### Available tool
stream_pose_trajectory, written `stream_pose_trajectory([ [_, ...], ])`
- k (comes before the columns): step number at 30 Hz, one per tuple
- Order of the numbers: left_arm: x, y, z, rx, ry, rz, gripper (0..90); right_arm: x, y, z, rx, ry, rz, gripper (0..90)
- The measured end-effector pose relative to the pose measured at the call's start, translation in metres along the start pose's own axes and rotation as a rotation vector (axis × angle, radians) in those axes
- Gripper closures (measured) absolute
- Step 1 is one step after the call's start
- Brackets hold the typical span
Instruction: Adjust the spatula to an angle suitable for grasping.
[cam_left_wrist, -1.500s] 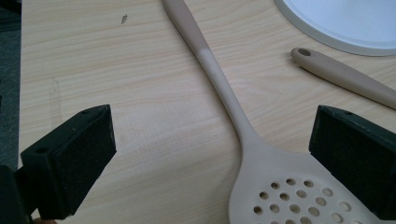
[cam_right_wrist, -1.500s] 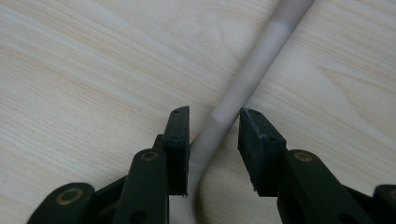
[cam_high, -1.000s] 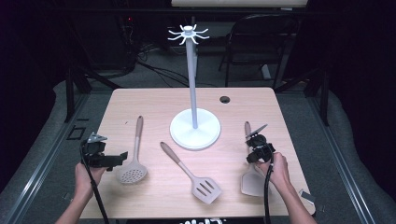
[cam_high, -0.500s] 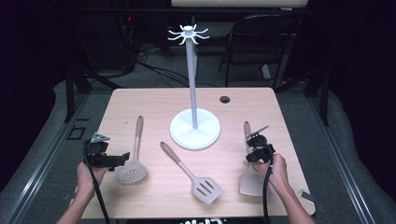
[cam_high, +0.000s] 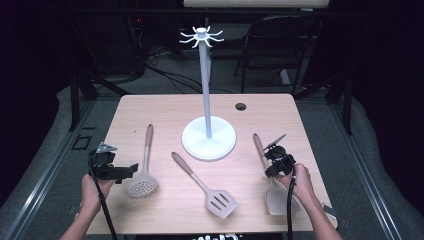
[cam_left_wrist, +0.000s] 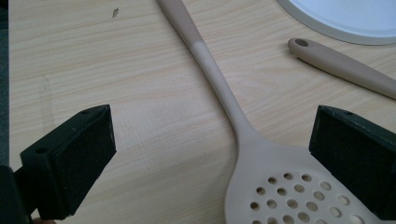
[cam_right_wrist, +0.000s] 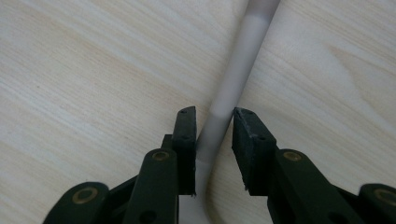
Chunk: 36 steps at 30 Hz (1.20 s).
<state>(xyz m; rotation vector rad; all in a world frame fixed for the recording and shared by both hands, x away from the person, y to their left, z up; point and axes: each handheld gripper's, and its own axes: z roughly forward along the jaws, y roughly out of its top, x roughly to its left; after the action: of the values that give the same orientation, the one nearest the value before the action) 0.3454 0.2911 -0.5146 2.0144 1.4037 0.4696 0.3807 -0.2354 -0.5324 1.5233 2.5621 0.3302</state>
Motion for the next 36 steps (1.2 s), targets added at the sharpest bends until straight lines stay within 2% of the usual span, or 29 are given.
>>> stream_pose_trajectory([
  [4,-0.001,0.000,0.001,0.003,0.000,0.006,0.5,0.000,0.000,0.003,-0.012,0.016,0.039,68.8],
  [6,-0.001,0.001,0.001,0.003,-0.001,0.006,0.5,0.001,0.002,0.008,0.003,0.014,0.047,65.0],
  [8,-0.001,0.000,0.000,0.002,0.000,0.008,0.5,0.002,0.004,0.012,0.002,0.005,0.048,66.5],
  [9,-0.001,0.000,0.000,0.003,0.000,0.009,0.5,0.003,0.005,0.012,0.011,-0.003,0.055,70.1],
  [10,-0.001,0.000,0.000,0.003,0.000,0.009,0.6,0.005,0.004,0.014,-0.014,-0.009,0.080,71.1],
  [11,-0.001,0.000,0.000,0.003,0.001,0.008,0.6,0.004,0.004,0.014,-0.015,-0.003,0.086,71.6],
  [12,0.000,0.000,0.001,0.004,0.002,0.007,0.5,0.003,0.004,0.013,0.001,-0.010,0.074,72.0],
  [14,-0.001,0.000,0.001,0.005,0.001,0.009,0.6,0.003,0.004,0.013,-0.003,0.000,0.104,73.1],
  [16,-0.001,0.000,0.001,0.001,0.002,0.009,0.6,0.003,0.004,0.013,-0.006,0.002,0.115,73.3],
  [17,-0.002,0.000,0.000,0.002,0.002,0.011,0.6,0.001,0.004,0.012,0.012,-0.005,0.106,73.5],
  [18,-0.002,0.000,0.000,0.002,0.003,0.011,0.6,0.002,0.003,0.014,-0.024,0.012,0.145,73.8],
  [19,-0.002,0.000,0.000,0.002,0.002,0.010,0.6,-0.001,0.003,0.013,-0.005,0.023,0.137,74.0],
  [24,-0.002,0.000,0.000,0.002,0.003,0.011,0.6,-0.006,0.000,0.013,-0.026,0.066,0.185,74.9],
  [28,-0.001,0.000,0.001,0.001,0.003,0.010,0.6,-0.007,0.000,0.013,-0.028,0.069,0.191,75.3],
  [32,-0.002,0.000,0.001,0.002,0.003,0.013,0.6,-0.006,0.000,0.013,-0.035,0.100,0.191,78.5],
  [36,-0.002,0.000,0.001,0.006,0.000,0.013,0.6,-0.003,0.001,0.013,-0.037,0.081,0.180,78.7],
])
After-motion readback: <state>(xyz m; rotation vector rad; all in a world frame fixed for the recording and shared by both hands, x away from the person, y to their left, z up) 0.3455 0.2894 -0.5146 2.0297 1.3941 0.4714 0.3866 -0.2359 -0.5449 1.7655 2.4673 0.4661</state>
